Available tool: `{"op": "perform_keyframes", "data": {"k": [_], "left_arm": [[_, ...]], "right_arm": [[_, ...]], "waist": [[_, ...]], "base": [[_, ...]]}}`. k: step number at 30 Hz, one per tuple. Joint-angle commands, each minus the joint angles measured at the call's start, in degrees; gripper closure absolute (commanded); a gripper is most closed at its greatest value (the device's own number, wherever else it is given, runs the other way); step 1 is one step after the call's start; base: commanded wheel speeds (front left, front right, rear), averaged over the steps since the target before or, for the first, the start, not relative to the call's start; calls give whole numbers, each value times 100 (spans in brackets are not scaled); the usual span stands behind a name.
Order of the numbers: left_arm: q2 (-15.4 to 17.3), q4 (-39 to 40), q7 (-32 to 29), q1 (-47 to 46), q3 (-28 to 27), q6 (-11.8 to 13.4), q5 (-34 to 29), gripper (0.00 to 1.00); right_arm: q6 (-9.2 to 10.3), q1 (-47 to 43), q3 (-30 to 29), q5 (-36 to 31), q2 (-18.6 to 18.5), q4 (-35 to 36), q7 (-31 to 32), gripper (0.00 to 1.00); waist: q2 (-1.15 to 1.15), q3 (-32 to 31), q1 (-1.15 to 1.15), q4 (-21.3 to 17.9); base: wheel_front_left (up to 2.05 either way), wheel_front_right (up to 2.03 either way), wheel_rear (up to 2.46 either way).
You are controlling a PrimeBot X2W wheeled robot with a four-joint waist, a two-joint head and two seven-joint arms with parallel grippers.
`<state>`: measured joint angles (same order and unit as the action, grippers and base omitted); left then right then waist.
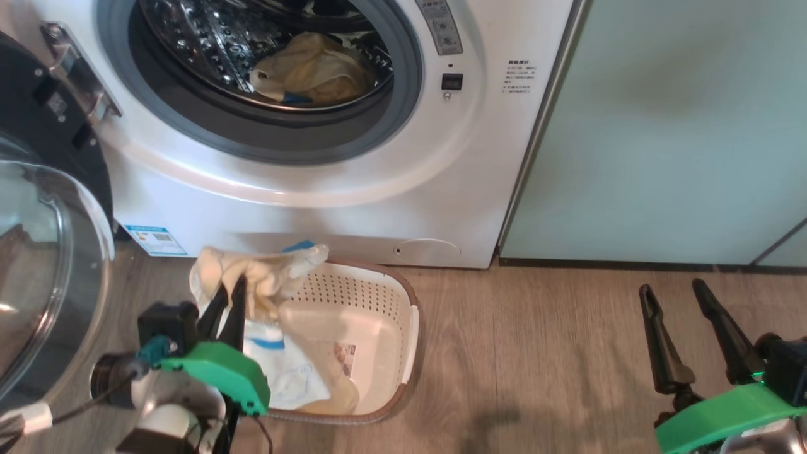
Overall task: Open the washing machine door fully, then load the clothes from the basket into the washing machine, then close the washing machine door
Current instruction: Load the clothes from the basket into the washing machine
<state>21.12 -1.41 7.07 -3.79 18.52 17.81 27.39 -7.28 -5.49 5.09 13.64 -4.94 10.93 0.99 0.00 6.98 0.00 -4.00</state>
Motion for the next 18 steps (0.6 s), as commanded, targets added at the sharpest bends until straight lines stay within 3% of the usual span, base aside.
{"op": "perform_keyframes", "data": {"k": [1, 18], "left_arm": [[171, 143, 47, -455, -307, -7, 31, 100], [374, -324, 61, -1753, -604, -213, 163, 100]], "right_arm": [[-21, 241, 133, 48, -51, 185, -53, 0], [-21, 689, 339, 188, -11, 73, -373, 0]], "waist": [[0, 79, 0, -46], [0, 1165, 0, -508]], "base": [[0, 0, 0], [0, 0, 0]]}}
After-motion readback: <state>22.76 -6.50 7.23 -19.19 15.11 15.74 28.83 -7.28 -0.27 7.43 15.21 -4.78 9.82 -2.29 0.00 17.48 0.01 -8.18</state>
